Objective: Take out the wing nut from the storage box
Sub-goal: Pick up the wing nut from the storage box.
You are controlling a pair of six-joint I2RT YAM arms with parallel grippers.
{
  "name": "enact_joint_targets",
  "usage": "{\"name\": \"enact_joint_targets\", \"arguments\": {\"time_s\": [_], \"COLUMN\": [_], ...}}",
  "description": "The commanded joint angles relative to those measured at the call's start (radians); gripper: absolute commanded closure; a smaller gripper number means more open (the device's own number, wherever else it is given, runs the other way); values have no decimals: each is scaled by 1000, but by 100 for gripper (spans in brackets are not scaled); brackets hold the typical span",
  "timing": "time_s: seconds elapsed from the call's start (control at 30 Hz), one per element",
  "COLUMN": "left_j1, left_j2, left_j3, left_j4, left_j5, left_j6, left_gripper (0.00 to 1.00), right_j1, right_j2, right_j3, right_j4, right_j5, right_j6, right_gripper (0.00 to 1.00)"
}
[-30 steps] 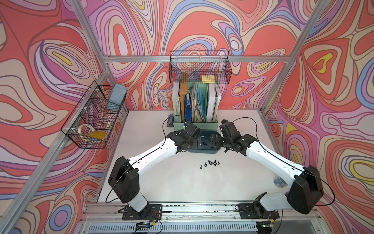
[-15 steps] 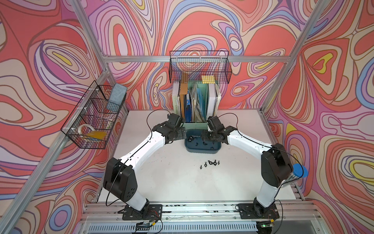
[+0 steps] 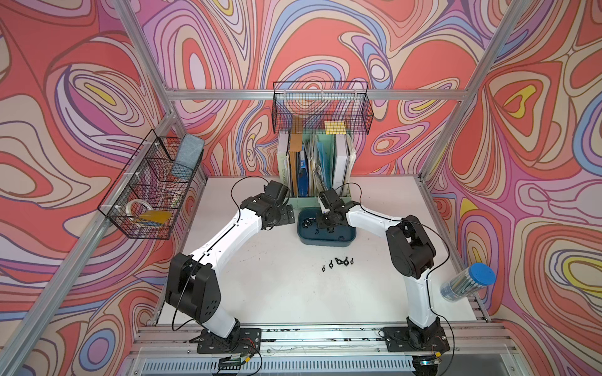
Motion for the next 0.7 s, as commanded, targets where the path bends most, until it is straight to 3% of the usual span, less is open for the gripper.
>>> {"name": "enact_joint_targets", "arguments": {"time_s": [0.0, 0.67], "left_j1": [-2, -1], "left_j2": [-4, -6], "left_j3": [12, -7], "left_j4": [-16, 11], "left_j5": [31, 75], "left_j6": [26, 42], "left_gripper": [1, 1], "right_j1": [-2, 1], "right_j2": [41, 153], "right_j3": [39, 146], "right_j4": [11, -23], "right_j5": [7, 23], "right_j6": [-58, -117], "right_gripper": [72, 78]}}
